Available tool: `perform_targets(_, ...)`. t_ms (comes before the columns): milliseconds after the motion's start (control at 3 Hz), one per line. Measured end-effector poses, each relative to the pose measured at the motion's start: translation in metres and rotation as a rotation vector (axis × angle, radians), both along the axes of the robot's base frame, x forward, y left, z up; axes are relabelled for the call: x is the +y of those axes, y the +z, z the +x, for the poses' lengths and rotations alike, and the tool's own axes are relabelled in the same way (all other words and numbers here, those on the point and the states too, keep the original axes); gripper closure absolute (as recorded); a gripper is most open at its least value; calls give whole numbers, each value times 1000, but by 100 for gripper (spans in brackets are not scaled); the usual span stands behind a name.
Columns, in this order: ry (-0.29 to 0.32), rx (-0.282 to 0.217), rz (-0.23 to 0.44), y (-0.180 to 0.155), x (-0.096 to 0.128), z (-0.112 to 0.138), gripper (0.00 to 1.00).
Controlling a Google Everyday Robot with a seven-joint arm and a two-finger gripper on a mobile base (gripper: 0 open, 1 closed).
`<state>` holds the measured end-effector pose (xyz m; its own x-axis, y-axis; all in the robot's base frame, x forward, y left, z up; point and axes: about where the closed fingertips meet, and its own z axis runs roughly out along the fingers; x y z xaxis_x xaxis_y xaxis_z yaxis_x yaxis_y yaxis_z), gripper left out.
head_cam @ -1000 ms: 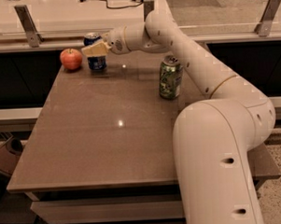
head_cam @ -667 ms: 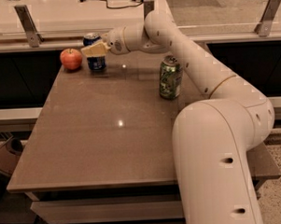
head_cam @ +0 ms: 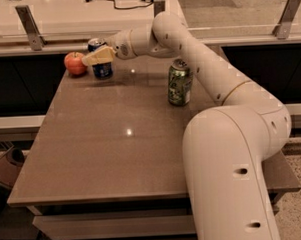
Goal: Move pepsi can near apple
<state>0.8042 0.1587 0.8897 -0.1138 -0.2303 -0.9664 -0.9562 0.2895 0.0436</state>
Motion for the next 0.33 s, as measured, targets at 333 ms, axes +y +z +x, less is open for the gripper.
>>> perform_targets(333,0,0,0,0,0,0,0)
